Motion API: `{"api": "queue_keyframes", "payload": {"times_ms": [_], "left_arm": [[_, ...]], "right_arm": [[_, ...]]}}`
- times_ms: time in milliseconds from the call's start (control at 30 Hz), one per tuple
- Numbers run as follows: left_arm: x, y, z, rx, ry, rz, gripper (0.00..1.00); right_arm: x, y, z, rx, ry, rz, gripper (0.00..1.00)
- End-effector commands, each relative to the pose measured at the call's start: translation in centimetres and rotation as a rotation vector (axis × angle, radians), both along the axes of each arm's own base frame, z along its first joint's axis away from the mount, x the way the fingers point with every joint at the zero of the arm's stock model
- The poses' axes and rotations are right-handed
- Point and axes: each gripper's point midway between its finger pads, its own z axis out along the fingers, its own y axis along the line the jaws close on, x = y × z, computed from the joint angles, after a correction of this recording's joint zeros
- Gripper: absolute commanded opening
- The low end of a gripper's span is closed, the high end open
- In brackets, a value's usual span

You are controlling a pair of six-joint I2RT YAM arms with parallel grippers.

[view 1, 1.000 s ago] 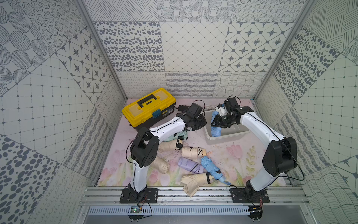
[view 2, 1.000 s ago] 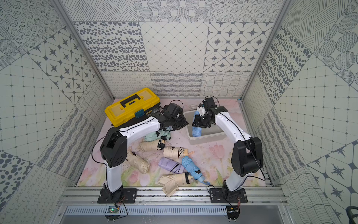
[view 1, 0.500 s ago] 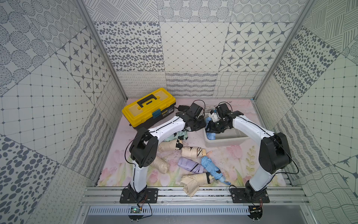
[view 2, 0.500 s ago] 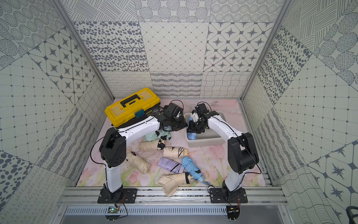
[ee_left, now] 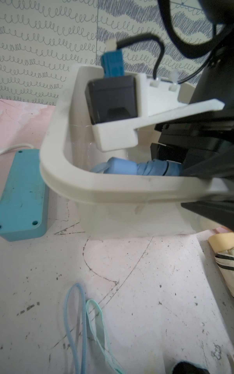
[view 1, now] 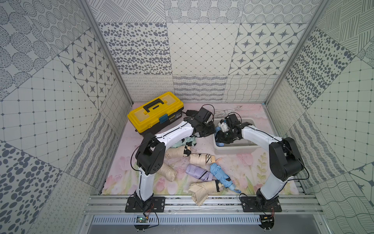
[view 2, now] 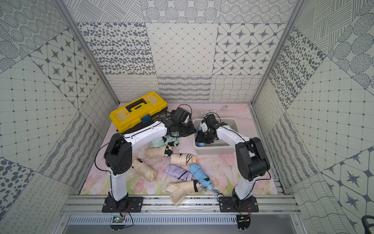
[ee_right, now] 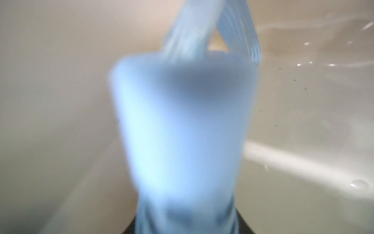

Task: Put the umbrella into the storage box
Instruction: Adjust the storage box at the center of the board.

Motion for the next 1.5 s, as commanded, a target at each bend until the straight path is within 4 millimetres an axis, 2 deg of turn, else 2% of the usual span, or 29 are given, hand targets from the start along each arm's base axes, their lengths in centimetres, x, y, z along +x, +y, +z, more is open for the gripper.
{"api": "queue_keyframes", "payload": {"times_ms": [0,133,300,467,600,767,933,1033,1167,1400,1467], "left_arm": [[1.2,-0.7,2.4,-0.051,-0.099,-0.013,0.25],[1.1,-0.5,3.0,-0.057,-0.106,-0.005,0.32],[1.0,0.1,3.9,-0.051,-0.134,0.005,0.37],[0.8,1.5,5.3,-0.037,-0.204,0.027,0.47],[0.3,3.3,7.0,-0.014,-0.31,0.045,0.57],[-0.9,5.4,9.1,0.043,-0.477,-0.006,0.67],[-3.2,6.8,10.6,0.064,-0.639,-0.105,0.7],[-5.2,7.4,11.1,0.091,-0.747,-0.22,0.71],[-7.2,9.4,11.1,0.156,-0.819,-0.27,0.73],[-9.6,12.3,11.0,0.142,-0.798,-0.195,0.75],[-10.6,12.6,10.8,0.119,-0.784,-0.204,0.75]], "right_arm": [[0.8,0.4,-0.3,0.013,-0.035,-0.009,0.55],[1.2,-0.1,-0.7,0.0,-0.043,-0.032,0.65],[1.8,-0.8,0.3,-0.013,-0.082,-0.058,0.69],[2.2,-3.1,3.8,-0.01,-0.188,-0.129,0.73],[1.5,-4.4,6.7,-0.016,-0.296,-0.127,0.76],[-0.1,-5.0,11.0,0.001,-0.448,-0.08,0.77],[-3.4,-3.8,14.0,0.011,-0.554,0.068,0.78],[-5.4,-3.4,14.5,0.0,-0.551,0.113,0.78],[-8.5,-2.2,13.6,-0.014,-0.48,0.17,0.77],[-16.1,0.8,9.9,-0.111,-0.31,0.318,0.77],[-17.5,0.9,9.2,-0.14,-0.303,0.341,0.77]]}}
